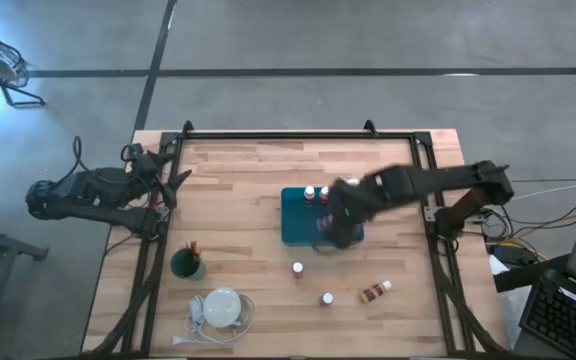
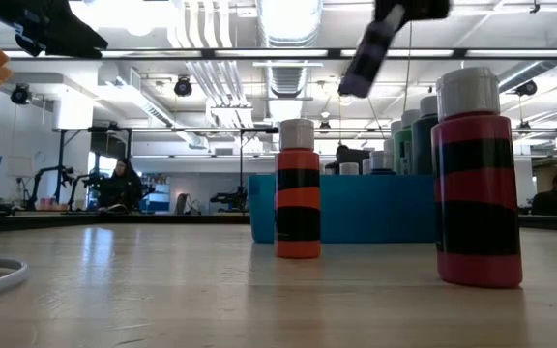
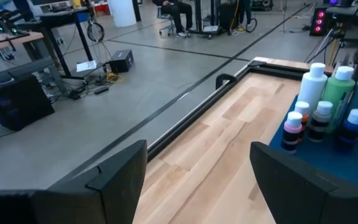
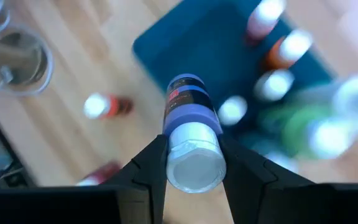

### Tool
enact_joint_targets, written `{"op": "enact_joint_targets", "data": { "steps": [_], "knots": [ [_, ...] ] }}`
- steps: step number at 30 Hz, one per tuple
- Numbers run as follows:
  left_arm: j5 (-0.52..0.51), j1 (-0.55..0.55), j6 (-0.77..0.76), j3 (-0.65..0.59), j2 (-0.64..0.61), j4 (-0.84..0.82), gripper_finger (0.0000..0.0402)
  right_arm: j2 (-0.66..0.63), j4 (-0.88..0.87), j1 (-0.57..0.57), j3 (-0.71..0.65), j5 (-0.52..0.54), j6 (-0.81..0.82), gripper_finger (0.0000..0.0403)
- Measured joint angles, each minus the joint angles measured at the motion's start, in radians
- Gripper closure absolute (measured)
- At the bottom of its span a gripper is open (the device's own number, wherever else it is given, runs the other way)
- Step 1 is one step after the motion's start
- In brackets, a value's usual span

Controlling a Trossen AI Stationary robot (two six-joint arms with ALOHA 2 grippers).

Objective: Pick & Place Paint Supplies
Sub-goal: Put the light purple paint bottle into the blue bin

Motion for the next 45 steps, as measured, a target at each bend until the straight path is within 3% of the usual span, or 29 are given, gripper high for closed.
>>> {"op": "enact_joint_targets", "data": {
  "steps": [6,11,22,24,31,45],
  "knots": [
    [-0.006,0.000,0.000,0.000,0.000,0.007,0.0113,0.069,-0.041,-0.197,0.097,-0.052,-0.276,0.0290],
    [-0.005,0.000,-0.002,0.000,0.000,0.007,0.0113,0.181,-0.145,-0.297,0.218,-0.059,-0.491,0.0290],
    [-0.005,0.000,-0.013,0.000,0.000,0.007,0.0113,0.451,-0.286,-0.334,0.519,-0.146,-0.721,0.0290],
    [-0.005,0.000,-0.013,0.000,0.000,0.007,0.0113,0.474,-0.288,-0.335,0.530,-0.193,-0.731,0.0290],
    [-0.005,0.000,-0.008,0.000,0.000,0.005,0.0113,0.507,-0.287,-0.336,0.515,-0.202,-0.753,0.0290],
    [-0.005,0.000,-0.007,0.000,0.000,0.004,0.0113,0.507,-0.239,-0.337,0.318,-0.152,-0.838,0.0290]
  ]
}}
